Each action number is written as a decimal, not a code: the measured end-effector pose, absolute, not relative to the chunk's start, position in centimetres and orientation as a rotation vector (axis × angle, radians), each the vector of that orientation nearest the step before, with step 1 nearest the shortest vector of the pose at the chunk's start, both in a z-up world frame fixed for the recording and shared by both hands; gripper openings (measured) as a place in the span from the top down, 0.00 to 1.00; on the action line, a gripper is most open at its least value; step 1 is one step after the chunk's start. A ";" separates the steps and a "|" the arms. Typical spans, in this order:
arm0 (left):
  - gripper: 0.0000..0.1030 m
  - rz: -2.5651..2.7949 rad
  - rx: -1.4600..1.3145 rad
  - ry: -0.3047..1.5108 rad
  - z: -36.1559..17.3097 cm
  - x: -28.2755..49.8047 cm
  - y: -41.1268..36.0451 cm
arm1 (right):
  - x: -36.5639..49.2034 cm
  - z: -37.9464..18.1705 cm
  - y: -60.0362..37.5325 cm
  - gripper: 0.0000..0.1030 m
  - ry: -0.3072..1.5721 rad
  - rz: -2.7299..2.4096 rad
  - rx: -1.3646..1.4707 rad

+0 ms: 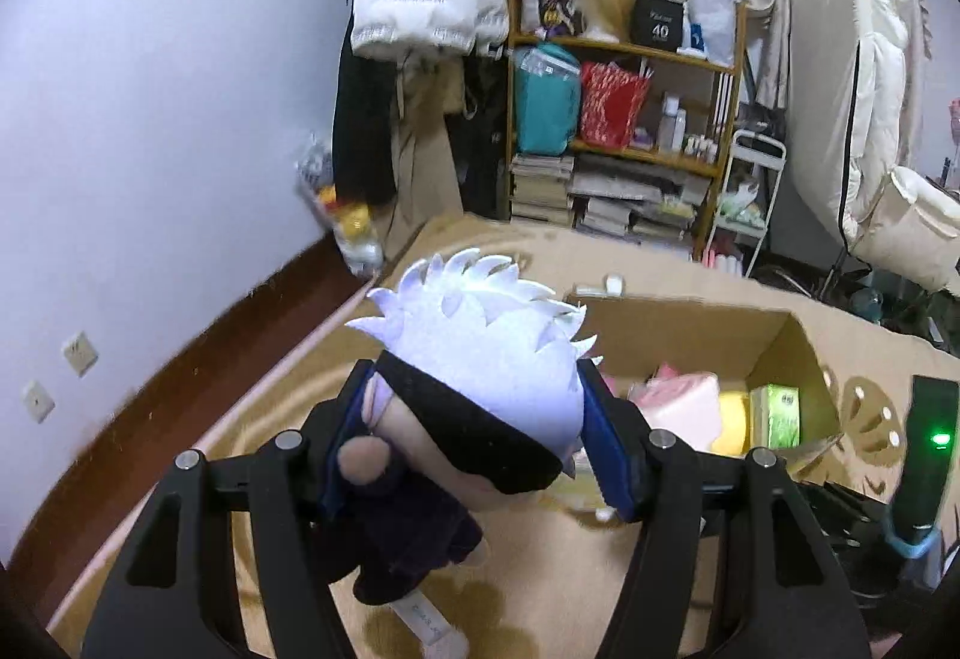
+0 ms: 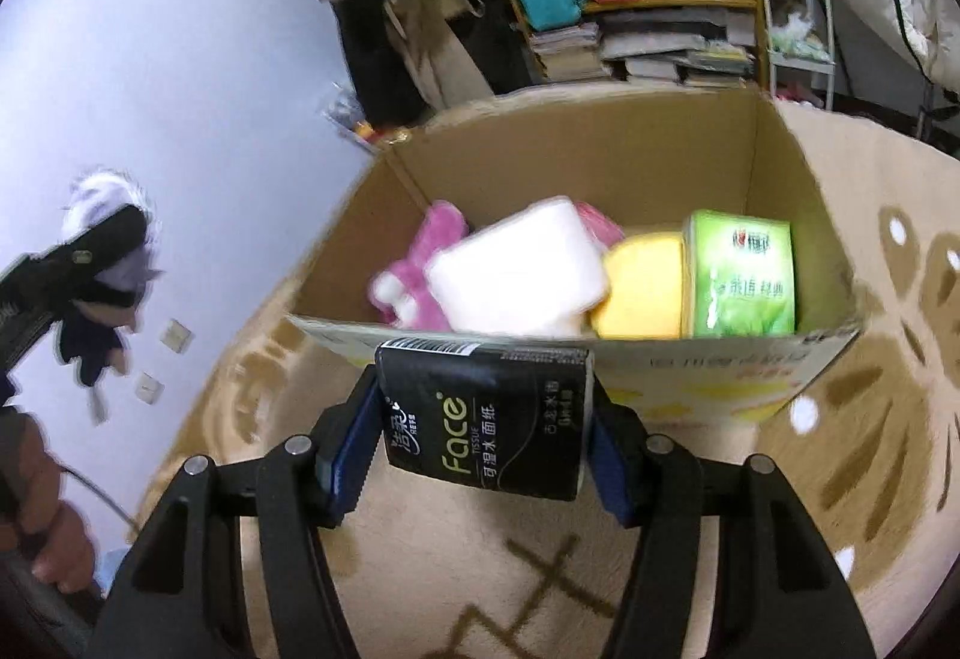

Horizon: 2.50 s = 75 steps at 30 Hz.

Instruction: Organize soft objects

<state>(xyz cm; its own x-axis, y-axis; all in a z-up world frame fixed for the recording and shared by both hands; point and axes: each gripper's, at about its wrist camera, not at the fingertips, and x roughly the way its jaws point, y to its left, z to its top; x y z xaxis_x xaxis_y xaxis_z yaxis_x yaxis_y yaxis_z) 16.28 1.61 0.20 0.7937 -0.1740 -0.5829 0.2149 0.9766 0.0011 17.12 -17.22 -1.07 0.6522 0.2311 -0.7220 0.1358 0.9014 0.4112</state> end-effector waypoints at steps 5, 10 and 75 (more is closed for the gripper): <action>0.38 -0.220 0.072 0.579 1.5 17.2 0.3 | 16.9 1.9 -17.6 0.37 0.813 0.111 0.423; 0.38 -0.247 0.104 0.560 2.2 18.1 -1.9 | 16.7 4.6 -18.2 0.37 0.755 0.128 0.379; 0.00 -0.225 0.242 0.560 3.6 6.3 -2.8 | 6.4 9.7 -23.3 0.00 0.625 0.019 0.353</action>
<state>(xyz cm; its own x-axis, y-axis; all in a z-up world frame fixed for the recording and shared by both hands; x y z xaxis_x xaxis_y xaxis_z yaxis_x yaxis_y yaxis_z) 6.30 -2.81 3.58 0.8242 -0.1442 -0.5476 0.2751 0.9472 0.1646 6.38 -23.35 9.73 0.8129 0.1227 -0.5694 0.0886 0.9402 0.3290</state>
